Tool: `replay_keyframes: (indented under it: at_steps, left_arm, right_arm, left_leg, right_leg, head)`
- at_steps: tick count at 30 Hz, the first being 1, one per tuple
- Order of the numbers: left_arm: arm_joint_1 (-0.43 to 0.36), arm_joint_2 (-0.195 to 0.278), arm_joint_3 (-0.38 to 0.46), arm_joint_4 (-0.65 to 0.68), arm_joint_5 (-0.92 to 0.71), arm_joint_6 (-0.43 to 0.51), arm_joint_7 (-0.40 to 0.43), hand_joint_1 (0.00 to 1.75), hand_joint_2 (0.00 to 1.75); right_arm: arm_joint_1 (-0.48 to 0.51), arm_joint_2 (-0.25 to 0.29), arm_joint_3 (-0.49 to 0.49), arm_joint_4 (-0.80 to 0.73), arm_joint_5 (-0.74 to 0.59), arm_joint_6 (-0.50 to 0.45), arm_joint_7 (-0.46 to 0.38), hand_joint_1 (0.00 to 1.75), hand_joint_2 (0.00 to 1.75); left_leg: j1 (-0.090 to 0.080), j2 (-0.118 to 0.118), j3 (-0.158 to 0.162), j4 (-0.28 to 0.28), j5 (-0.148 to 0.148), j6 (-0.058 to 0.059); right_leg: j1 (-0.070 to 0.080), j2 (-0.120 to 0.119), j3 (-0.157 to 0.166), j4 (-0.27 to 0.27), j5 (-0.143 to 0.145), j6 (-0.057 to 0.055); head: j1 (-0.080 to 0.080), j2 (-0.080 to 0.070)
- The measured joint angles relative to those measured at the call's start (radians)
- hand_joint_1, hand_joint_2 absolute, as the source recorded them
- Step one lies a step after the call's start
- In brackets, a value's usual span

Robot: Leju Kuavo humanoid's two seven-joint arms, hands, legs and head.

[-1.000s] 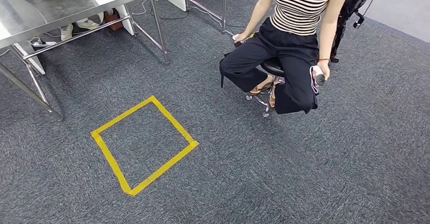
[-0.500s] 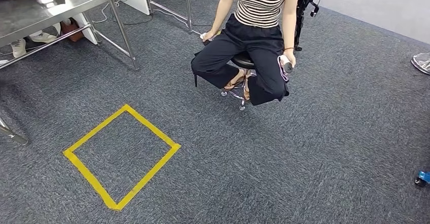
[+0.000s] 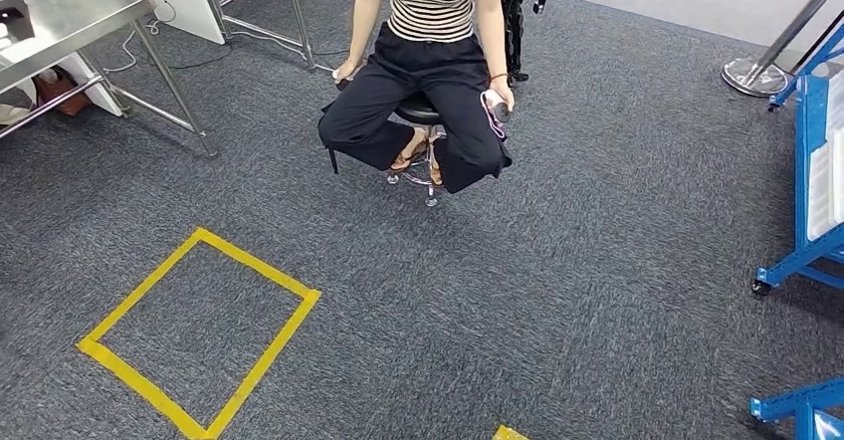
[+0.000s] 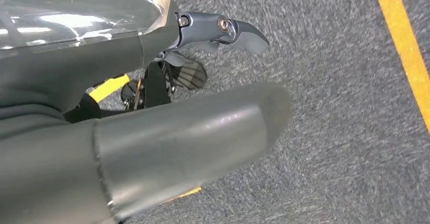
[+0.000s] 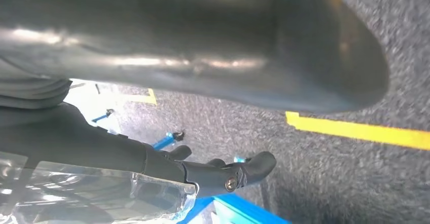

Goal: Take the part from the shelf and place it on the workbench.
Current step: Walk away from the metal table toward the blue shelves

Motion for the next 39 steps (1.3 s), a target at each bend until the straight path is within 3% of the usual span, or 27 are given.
replay_keyframes:
  at_steps: [1, 3, 5, 6, 7, 8, 10, 12, 14, 16, 17, 19, 21, 22, 23, 25, 27, 29, 30, 32, 34, 36, 37, 39]
  left_arm:
    - [0.0, 0.0, 0.0, 0.0, 0.0, 0.0, 0.0, 0.0, 0.0]
    - [0.002, 0.0, 0.0, 0.0, 0.0, -0.001, 0.0, 0.0, 0.0]
    - [0.005, 0.0, 0.0, 0.0, 0.0, -0.001, 0.0, 0.0, 0.0]
    - [0.006, 0.0, 0.0, 0.0, 0.0, 0.0, 0.0, 0.0, 0.0]
    - [0.007, 0.0, 0.0, 0.0, 0.0, 0.0, 0.0, 0.0, 0.0]
    - [0.007, 0.0, 0.0, 0.0, 0.0, 0.0, 0.0, 0.0, 0.0]
    - [0.007, 0.001, 0.0, 0.0, 0.0, 0.0, 0.0, 0.0, 0.0]
    - [0.008, 0.003, 0.0, 0.0, 0.0, 0.0, -0.001, 0.0, 0.0]
    - [0.008, 0.003, 0.0, 0.0, 0.0, 0.0, -0.003, 0.0, 0.0]
    - [0.007, 0.002, 0.0, 0.0, 0.0, 0.0, -0.006, 0.0, 0.0]
    - [0.008, 0.002, 0.0, 0.0, 0.0, 0.0, -0.007, 0.0, 0.0]
    - [0.009, 0.004, 0.0, 0.0, -0.003, 0.002, -0.008, 0.0, 0.0]
    - [0.008, 0.004, 0.0, 0.0, -0.008, 0.005, -0.006, 0.0, 0.0]
    - [0.007, 0.003, -0.001, 0.0, -0.011, 0.008, -0.003, 0.0, 0.0]
    - [0.006, 0.003, -0.001, 0.0, -0.013, 0.009, 0.0, 0.0, 0.0]
    - [0.002, 0.003, -0.003, 0.0, -0.017, 0.011, 0.006, 0.0, 0.0]
    - [-0.001, 0.003, -0.006, 0.0, -0.019, 0.012, 0.008, 0.0, 0.0]
    - [-0.005, 0.001, -0.007, 0.0, -0.02, 0.013, 0.009, 0.0, 0.0]
    - [-0.009, 0.0, -0.008, 0.0, -0.021, 0.014, 0.01, 0.0, 0.0]
    - [-0.013, -0.001, -0.01, 0.0, -0.023, 0.014, 0.011, 0.0, 0.0]
    - [-0.013, -0.001, -0.011, 0.001, -0.024, 0.012, 0.013, 0.0, 0.0]
    - [-0.012, -0.001, -0.011, 0.001, -0.024, 0.012, 0.015, 0.0, 0.0]
    - [-0.012, -0.001, -0.011, 0.001, -0.024, 0.012, 0.015, 0.0, 0.0]
    - [-0.013, -0.001, -0.011, 0.001, -0.024, 0.012, 0.015, 0.0, 0.0]
  right_arm:
    - [0.001, 0.0, 0.0, 0.0, 0.0, 0.0, 0.0, 0.0, 0.0]
    - [-0.001, 0.0, 0.0, 0.0, 0.001, 0.0, 0.0, 0.0, 0.0]
    - [-0.001, 0.001, 0.0, 0.0, 0.001, 0.0, 0.0, 0.0, 0.0]
    - [0.0, 0.001, 0.0, 0.0, 0.001, 0.0, 0.0, 0.0, 0.0]
    - [0.001, 0.001, 0.0, 0.0, 0.001, 0.0, 0.0, 0.0, 0.0]
    - [0.001, 0.001, 0.0, 0.0, 0.001, 0.0, 0.0, 0.0, 0.0]
    - [0.0, 0.003, 0.0, 0.0, 0.001, 0.0, 0.0, 0.0, 0.0]
    - [-0.002, 0.004, 0.0, 0.0, 0.001, 0.001, 0.0, 0.0, 0.0]
    - [-0.002, 0.005, 0.0, 0.0, -0.001, 0.002, 0.0, 0.0, 0.0]
    - [-0.001, 0.005, -0.002, 0.0, -0.006, 0.002, -0.002, 0.0, 0.0]
    - [-0.001, 0.005, -0.004, 0.0, -0.008, 0.001, -0.002, 0.0, 0.0]
    - [-0.003, 0.006, -0.007, 0.0, -0.011, 0.001, -0.003, 0.0, 0.0]
    - [-0.003, 0.006, -0.011, 0.0, -0.019, 0.0, -0.005, 0.0, 0.0]
    - [-0.002, 0.006, -0.016, 0.0, -0.027, -0.001, -0.009, 0.0, 0.0]
    - [-0.002, 0.006, -0.022, 0.0, -0.036, -0.001, -0.013, 0.0, 0.0]
    - [-0.003, 0.006, -0.034, 0.0, -0.047, -0.002, -0.021, 0.0, 0.0]
    - [-0.007, 0.008, -0.043, 0.0, -0.051, -0.003, -0.024, 0.0, 0.0]
    - [-0.007, 0.009, -0.052, 0.0, -0.056, -0.003, -0.028, 0.0, 0.0]
    - [-0.006, 0.009, -0.055, 0.0, -0.058, -0.003, -0.03, 0.0, 0.0]
    - [-0.004, 0.009, -0.061, 0.0, -0.061, -0.004, -0.032, 0.0, 0.0]
    - [-0.005, 0.009, -0.065, 0.0, -0.061, -0.004, -0.03, 0.0, 0.0]
    - [-0.004, 0.01, -0.07, 0.0, -0.061, -0.004, -0.026, 0.0, 0.0]
    - [-0.003, 0.01, -0.072, 0.0, -0.061, -0.004, -0.024, 0.0, 0.0]
    - [-0.002, 0.011, -0.074, 0.0, -0.061, -0.004, -0.021, 0.0, 0.0]
  left_leg:
    - [0.003, -0.021, -0.007, 0.019, -0.017, -0.006]
    - [0.006, -0.076, -0.051, 0.121, -0.082, -0.016]
    - [0.007, -0.096, -0.111, 0.248, -0.137, -0.02]
    - [0.007, -0.098, -0.126, 0.276, -0.138, -0.02]
    - [0.007, -0.1, -0.122, 0.264, -0.118, -0.018]
    - [0.007, -0.105, -0.1, 0.216, -0.084, -0.016]
    - [0.01, -0.141, -0.035, 0.081, -0.018, -0.009]
    - [0.011, -0.172, -0.002, 0.008, 0.0, -0.004]
    - [0.006, -0.162, -0.002, -0.001, 0.001, 0.005]
    - [0.007, -0.139, 0.0, -0.012, 0.009, 0.018]
    - [0.008, -0.126, 0.001, -0.017, 0.013, 0.024]
    - [0.005, -0.099, -0.001, -0.02, 0.015, 0.03]
    - [0.003, -0.071, -0.002, -0.02, 0.014, 0.03]
    - [0.003, -0.059, -0.003, -0.019, 0.014, 0.03]
    - [0.003, -0.047, -0.002, -0.019, 0.013, 0.029]
    - [0.0, -0.026, 0.0, -0.015, 0.009, 0.022]
    - [-0.004, -0.009, 0.003, -0.011, 0.003, 0.01]
    - [-0.001, 0.008, 0.008, -0.011, 0.001, -0.003]
    - [0.003, 0.008, 0.009, -0.009, -0.001, -0.01]
    - [0.009, -0.028, -0.005, 0.032, -0.036, -0.022]
    - [0.012, -0.079, -0.056, 0.149, -0.105, -0.026]
    - [0.011, -0.095, -0.112, 0.262, -0.148, -0.024]
    - [0.011, -0.098, -0.12, 0.273, -0.141, -0.021]
    - [0.01, -0.111, -0.081, 0.186, -0.077, -0.01]
  right_leg:
    - [-0.002, 0.009, 0.001, -0.003, 0.005, -0.007]
    - [-0.004, 0.026, 0.0, -0.005, 0.011, -0.017]
    - [-0.002, 0.047, -0.004, -0.004, 0.015, -0.022]
    - [-0.001, 0.058, -0.006, -0.003, 0.015, -0.023]
    - [0.0, 0.07, -0.006, -0.002, 0.016, -0.023]
    - [0.0, 0.082, -0.005, 0.0, 0.016, -0.023]
    - [0.002, 0.105, -0.006, 0.004, 0.016, -0.02]
    - [0.003, 0.125, -0.014, 0.007, 0.019, -0.011]
    - [-0.001, 0.143, -0.026, 0.005, 0.025, 0.004]
    - [-0.003, 0.125, -0.044, 0.027, 0.015, 0.01]
    - [-0.002, 0.102, -0.066, 0.066, -0.005, 0.008]
    - [-0.003, 0.06, -0.13, 0.196, -0.065, 0.001]
    - [-0.006, 0.049, -0.177, 0.298, -0.1, 0.007]
    - [-0.008, 0.045, -0.171, 0.293, -0.094, 0.015]
    - [-0.01, 0.038, -0.145, 0.249, -0.075, 0.024]
    - [-0.012, 0.0, -0.064, 0.105, -0.028, 0.037]
    - [-0.009, -0.026, -0.018, 0.022, -0.003, 0.03]
    - [-0.004, -0.012, -0.02, 0.014, 0.003, 0.013]
    - [-0.004, -0.003, -0.02, 0.013, 0.006, 0.005]
    - [-0.007, 0.016, -0.018, 0.009, 0.012, -0.009]
    - [-0.005, 0.035, -0.019, 0.008, 0.017, -0.017]
    - [0.002, 0.058, -0.023, 0.008, 0.019, -0.021]
    - [0.004, 0.071, -0.023, 0.009, 0.02, -0.022]
    - [0.008, 0.096, -0.022, 0.009, 0.021, -0.023]
  head:
    - [-0.002, 0.0]
    - [-0.009, 0.0]
    - [-0.011, 0.0]
    - [-0.012, 0.0]
    - [-0.012, 0.0]
    - [-0.012, 0.0]
    - [-0.012, 0.0]
    - [-0.012, 0.0]
    - [-0.012, 0.0]
    - [-0.01, 0.0]
    - [-0.007, 0.0]
    - [0.0, 0.0]
    - [0.002, 0.0]
    - [0.002, 0.0]
    - [0.003, 0.0]
    - [0.005, 0.0]
    - [0.002, 0.0]
    - [-0.001, 0.0]
    - [-0.001, 0.0]
    - [-0.005, 0.0]
    - [-0.012, 0.0]
    - [-0.013, 0.0]
    - [-0.014, 0.0]
    - [-0.014, 0.0]
